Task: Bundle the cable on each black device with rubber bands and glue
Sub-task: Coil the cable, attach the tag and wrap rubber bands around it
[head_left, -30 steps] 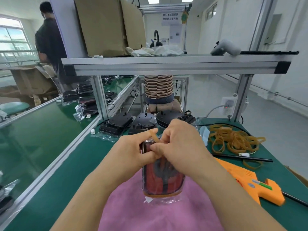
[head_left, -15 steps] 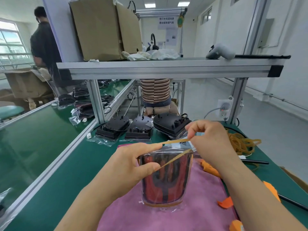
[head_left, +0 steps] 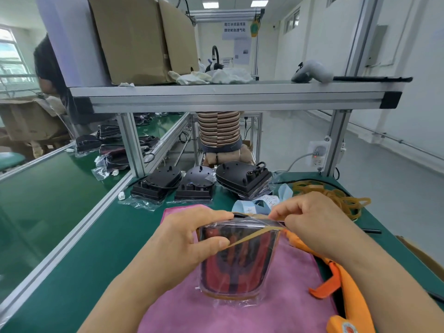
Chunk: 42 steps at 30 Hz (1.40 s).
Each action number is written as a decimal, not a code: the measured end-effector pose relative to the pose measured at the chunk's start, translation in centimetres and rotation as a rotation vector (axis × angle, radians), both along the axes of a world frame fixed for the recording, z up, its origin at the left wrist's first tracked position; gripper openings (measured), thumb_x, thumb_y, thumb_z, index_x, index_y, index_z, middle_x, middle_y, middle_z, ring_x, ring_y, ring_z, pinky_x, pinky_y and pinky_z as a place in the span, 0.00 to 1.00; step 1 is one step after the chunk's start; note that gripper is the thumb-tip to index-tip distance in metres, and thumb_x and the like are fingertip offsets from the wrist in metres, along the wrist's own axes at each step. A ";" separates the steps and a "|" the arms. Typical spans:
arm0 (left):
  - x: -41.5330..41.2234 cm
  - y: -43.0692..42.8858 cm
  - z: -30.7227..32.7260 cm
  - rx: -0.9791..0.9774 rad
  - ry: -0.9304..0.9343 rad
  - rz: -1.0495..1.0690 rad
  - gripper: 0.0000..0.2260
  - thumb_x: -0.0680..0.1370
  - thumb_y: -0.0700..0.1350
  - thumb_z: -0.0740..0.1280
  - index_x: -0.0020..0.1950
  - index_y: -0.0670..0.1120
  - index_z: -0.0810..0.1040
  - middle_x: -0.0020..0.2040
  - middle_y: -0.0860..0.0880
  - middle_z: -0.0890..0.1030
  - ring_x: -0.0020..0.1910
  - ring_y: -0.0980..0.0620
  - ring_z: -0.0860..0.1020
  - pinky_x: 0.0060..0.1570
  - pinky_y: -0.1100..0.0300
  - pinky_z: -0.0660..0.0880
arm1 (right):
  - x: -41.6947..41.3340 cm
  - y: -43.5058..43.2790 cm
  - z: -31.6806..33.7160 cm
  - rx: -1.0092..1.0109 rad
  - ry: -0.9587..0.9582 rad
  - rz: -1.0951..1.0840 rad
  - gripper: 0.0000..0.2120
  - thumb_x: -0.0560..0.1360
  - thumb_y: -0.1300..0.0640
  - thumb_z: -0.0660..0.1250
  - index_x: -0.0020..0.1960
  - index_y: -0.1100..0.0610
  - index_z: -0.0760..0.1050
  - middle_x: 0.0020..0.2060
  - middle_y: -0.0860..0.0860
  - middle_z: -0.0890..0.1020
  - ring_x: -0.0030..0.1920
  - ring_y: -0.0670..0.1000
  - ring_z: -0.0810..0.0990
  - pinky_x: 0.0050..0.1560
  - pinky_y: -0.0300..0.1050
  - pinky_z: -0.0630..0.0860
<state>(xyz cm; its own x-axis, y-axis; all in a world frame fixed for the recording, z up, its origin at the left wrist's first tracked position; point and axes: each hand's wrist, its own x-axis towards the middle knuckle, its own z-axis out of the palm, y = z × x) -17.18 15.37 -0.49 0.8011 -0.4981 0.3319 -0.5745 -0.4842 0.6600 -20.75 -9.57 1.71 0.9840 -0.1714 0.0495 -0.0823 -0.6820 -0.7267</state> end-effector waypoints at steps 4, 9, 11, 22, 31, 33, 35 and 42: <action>-0.3 -0.1 0.1 -0.016 -0.012 -0.031 0.20 0.73 0.48 0.76 0.60 0.67 0.78 0.57 0.68 0.79 0.59 0.64 0.76 0.57 0.64 0.73 | 0.5 0.0 0.6 -0.082 -0.021 0.004 0.20 0.70 0.66 0.62 0.34 0.43 0.83 0.47 0.47 0.86 0.48 0.51 0.83 0.51 0.48 0.80; -0.8 -0.7 0.3 0.012 -0.024 -0.085 0.19 0.73 0.44 0.75 0.62 0.57 0.81 0.59 0.63 0.80 0.61 0.61 0.77 0.60 0.57 0.75 | 1.5 0.4 -0.1 -0.086 0.022 0.021 0.22 0.71 0.69 0.59 0.39 0.48 0.86 0.61 0.44 0.81 0.56 0.49 0.81 0.55 0.45 0.77; -0.8 -0.9 0.4 0.013 -0.020 -0.087 0.19 0.74 0.44 0.75 0.63 0.56 0.81 0.60 0.63 0.80 0.62 0.62 0.76 0.62 0.57 0.74 | 1.4 0.1 -0.2 -0.062 0.085 0.039 0.22 0.71 0.69 0.59 0.38 0.48 0.85 0.55 0.49 0.85 0.55 0.55 0.82 0.57 0.52 0.79; 0.3 0.0 0.0 -0.067 0.099 0.004 0.17 0.74 0.46 0.74 0.59 0.64 0.80 0.55 0.69 0.80 0.56 0.65 0.78 0.56 0.62 0.75 | -1.2 -0.9 0.7 -0.174 0.149 0.209 0.10 0.67 0.68 0.58 0.34 0.60 0.76 0.23 0.48 0.68 0.26 0.45 0.63 0.29 0.40 0.63; 0.2 1.1 -0.6 -0.093 0.052 -0.055 0.19 0.74 0.46 0.73 0.61 0.64 0.79 0.60 0.68 0.79 0.62 0.68 0.75 0.59 0.62 0.72 | 1.8 0.1 -1.5 -0.091 0.249 0.192 0.17 0.72 0.60 0.67 0.25 0.54 0.72 0.22 0.45 0.68 0.27 0.47 0.62 0.27 0.39 0.60; 0.4 1.1 -0.7 -0.108 0.063 -0.064 0.19 0.72 0.48 0.73 0.62 0.62 0.79 0.60 0.67 0.79 0.61 0.67 0.75 0.59 0.61 0.72 | 2.5 0.7 -1.1 -0.057 0.280 0.235 0.12 0.73 0.56 0.70 0.33 0.59 0.79 0.27 0.48 0.78 0.32 0.47 0.68 0.33 0.41 0.66; 0.6 1.3 -1.0 -0.130 0.083 -0.068 0.18 0.72 0.49 0.72 0.61 0.62 0.80 0.60 0.65 0.80 0.61 0.64 0.76 0.59 0.59 0.73 | 3.0 1.2 -1.0 0.014 0.289 0.267 0.13 0.75 0.53 0.70 0.41 0.63 0.81 0.35 0.53 0.82 0.36 0.49 0.70 0.39 0.44 0.68; 0.1 0.5 -3.9 -0.582 0.362 -0.060 0.21 0.65 0.43 0.77 0.56 0.56 0.82 0.55 0.51 0.84 0.52 0.54 0.83 0.48 0.65 0.78 | 2.5 1.0 -2.8 0.362 0.288 0.322 0.07 0.74 0.65 0.70 0.51 0.62 0.83 0.48 0.59 0.86 0.53 0.61 0.84 0.57 0.59 0.80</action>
